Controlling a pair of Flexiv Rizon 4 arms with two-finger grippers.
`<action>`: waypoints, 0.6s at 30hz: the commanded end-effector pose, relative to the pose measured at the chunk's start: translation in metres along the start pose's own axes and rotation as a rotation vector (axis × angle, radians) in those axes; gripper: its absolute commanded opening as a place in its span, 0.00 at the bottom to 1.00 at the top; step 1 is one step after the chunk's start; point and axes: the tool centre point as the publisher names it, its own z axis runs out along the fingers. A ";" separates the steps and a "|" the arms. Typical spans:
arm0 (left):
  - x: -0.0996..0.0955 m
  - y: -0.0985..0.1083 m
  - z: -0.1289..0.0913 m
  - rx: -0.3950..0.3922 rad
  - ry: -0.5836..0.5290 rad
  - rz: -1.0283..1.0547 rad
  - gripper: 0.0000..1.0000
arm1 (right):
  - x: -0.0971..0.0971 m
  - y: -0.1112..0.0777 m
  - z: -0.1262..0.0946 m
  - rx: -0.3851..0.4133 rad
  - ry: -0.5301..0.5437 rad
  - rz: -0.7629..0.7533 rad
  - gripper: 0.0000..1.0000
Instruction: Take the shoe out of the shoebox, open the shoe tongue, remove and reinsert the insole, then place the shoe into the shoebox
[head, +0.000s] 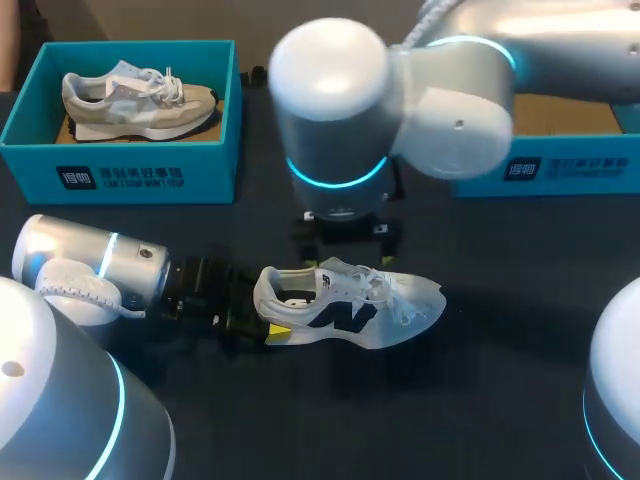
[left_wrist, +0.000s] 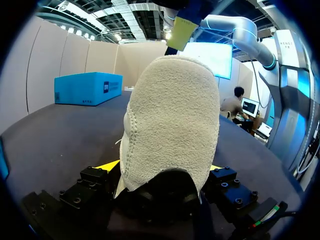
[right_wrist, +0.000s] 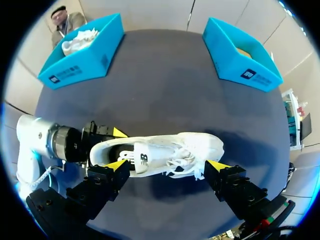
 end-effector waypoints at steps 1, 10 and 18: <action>-0.002 0.001 0.002 -0.002 0.000 -0.001 0.00 | 0.011 -0.001 0.008 0.014 -0.132 0.015 1.00; -0.002 0.001 0.002 -0.002 0.000 -0.001 0.00 | 0.013 -0.005 0.012 0.048 -0.170 0.017 1.00; -0.002 0.001 0.002 -0.002 0.000 -0.001 0.00 | 0.013 -0.007 0.022 0.053 -0.189 0.015 1.00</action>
